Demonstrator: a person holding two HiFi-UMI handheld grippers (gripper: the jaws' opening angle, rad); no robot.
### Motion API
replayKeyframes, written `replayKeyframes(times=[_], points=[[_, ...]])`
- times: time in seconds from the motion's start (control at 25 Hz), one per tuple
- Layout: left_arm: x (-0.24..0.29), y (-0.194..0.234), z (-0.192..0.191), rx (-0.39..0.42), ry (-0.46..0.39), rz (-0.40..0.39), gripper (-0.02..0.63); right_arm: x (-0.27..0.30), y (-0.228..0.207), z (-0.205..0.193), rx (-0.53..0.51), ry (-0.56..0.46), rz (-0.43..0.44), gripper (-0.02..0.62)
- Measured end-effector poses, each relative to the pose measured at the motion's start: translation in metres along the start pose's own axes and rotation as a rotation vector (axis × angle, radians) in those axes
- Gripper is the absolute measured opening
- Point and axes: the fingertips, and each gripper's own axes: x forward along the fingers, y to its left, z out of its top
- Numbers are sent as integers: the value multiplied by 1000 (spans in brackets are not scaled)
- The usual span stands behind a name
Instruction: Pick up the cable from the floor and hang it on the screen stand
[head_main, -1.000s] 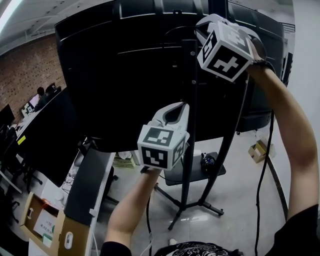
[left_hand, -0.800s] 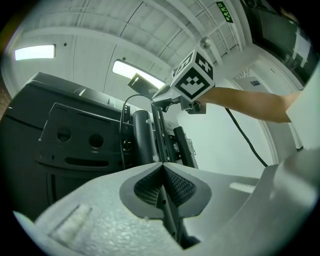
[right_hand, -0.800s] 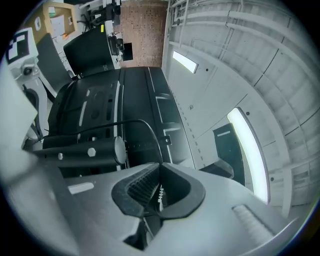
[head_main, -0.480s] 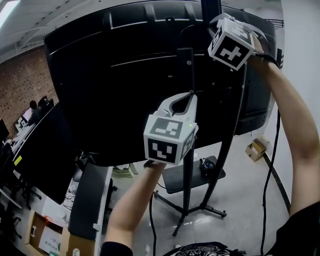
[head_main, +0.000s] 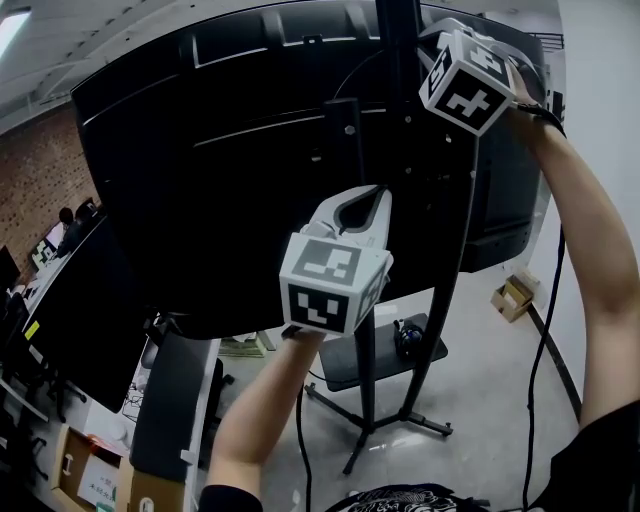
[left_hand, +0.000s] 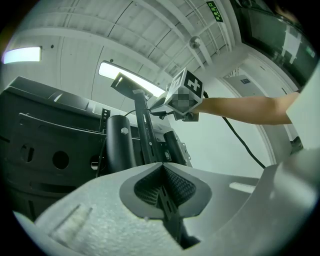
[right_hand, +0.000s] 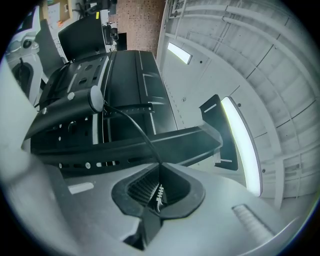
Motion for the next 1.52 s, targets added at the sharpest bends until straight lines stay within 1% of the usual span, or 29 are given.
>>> replayKeyframes(times=[0.2,0.48,0.68,0.8,0.92,1.04,1.12,1.24,1.4,1.52], points=[[11,-7,6,13,-1,23,2,3,-12,-13,16,-32,-15,18],[22,-19,2,26,21,46,0,1,-28,-33,39,-60,-53,18],[29,-29,1,34,26,43,1,-1,-35,-39,32,-87,-67,18],[31,-30,1,40,29,50,2,-3,-45,-37,40,-106,-98,18],[33,-32,-2,38,43,53,2,-5,-61,-43,76,-107,-136,18],[34,-33,-6,35,52,54,2,-8,-82,-69,159,-67,-167,17],[36,-34,-6,37,42,58,0,-11,-86,-86,174,-43,-157,17],[40,-38,-15,38,63,56,0,-8,-77,-108,185,-15,-139,17],[46,-48,-18,33,71,43,2,-1,-59,-144,280,26,-94,17],[49,-52,-19,26,72,37,0,2,-31,-165,339,46,-45,17]])
